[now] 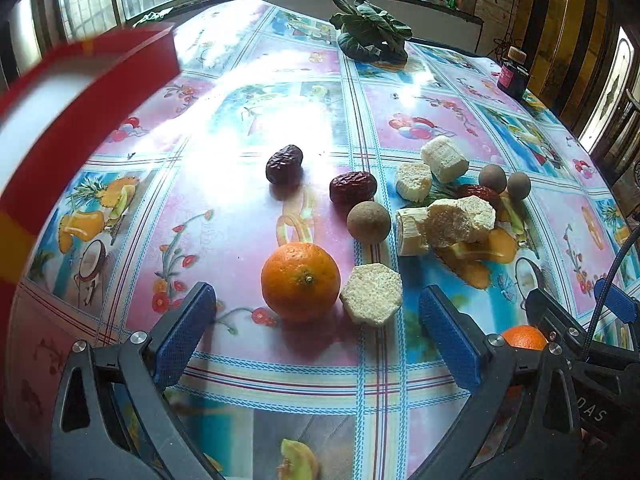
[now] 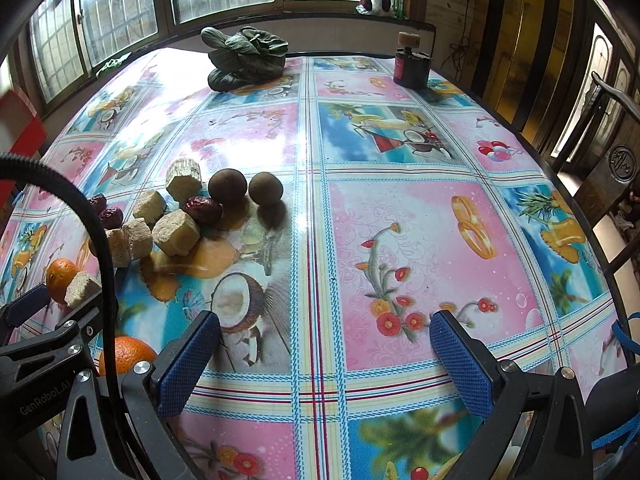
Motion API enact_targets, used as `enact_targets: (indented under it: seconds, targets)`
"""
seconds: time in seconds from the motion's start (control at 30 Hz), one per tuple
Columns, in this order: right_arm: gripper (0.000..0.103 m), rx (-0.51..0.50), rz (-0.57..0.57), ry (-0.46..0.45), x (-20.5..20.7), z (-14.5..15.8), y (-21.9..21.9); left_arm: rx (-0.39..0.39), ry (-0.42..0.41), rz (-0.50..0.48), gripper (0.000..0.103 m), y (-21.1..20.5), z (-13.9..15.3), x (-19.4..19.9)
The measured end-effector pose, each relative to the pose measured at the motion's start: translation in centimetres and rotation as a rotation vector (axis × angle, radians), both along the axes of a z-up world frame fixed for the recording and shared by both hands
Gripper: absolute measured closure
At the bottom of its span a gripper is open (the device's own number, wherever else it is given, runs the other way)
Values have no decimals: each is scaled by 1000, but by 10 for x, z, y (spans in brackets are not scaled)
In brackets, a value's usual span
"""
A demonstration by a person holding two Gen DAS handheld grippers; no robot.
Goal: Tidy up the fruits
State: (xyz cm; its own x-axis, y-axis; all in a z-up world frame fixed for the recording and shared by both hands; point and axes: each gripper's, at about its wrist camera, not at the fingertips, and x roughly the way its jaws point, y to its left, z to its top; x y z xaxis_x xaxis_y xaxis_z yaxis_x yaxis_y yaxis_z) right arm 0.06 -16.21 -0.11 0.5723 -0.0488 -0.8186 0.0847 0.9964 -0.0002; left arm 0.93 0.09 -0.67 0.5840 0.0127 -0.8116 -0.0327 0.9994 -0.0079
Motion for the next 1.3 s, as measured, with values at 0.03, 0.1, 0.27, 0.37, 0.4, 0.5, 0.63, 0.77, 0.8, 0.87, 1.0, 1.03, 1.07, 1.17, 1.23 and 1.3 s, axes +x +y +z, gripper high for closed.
enact_targets:
  seconds: [0.03,0.1,0.27,0.37,0.4,0.5,0.63,0.77,0.8,0.87,1.0,1.03,1.07,1.17,1.23,1.3]
  targets:
    - [0,0,0,0,0,0,0,0,0,0,1,0,0,0]
    - [0,0,0,0,0,0,0,0,0,0,1,0,0,0]
    - [0,0,0,0,0,0,0,0,0,0,1,2,-5,0]
    - [0,0,0,0,0,0,0,0,0,0,1,2,-5,-1]
    - [0,0,0,0,0,0,0,0,0,0,1,2,-5,0]
    - [0,0,0,0,0,0,0,0,0,0,1,2,-5,0]
    - [0,0,0,-1,0,0,0,0,0,0,1,2,-6,0]
    - [0,0,0,-1,0,0,0,0,0,0,1,2,-5,0]
    - [0,0,0,-1,0,0,0,0,0,0,1,2,-5,1]
    - [0,0,0,-1,0,0,0,0,0,0,1,2,-5,0]
    - [0,-1,0,-1,0,0,0,0,0,0,1,2,-6,1]
    - [0,-1,0,-1,0,0,0,0,0,0,1,2,-5,1]
    - [0,-1,0,-1,0,0,0,0,0,0,1,2,-5,0]
    - [0,-1,0,-1,0,0,0,0,0,0,1,2,-5,0]
    - [0,-1,0,-1,0,0,0,0,0,0,1,2,-5,0]
    - [0,-1,0,-1,0,0,0,0,0,0,1,2,-6,1]
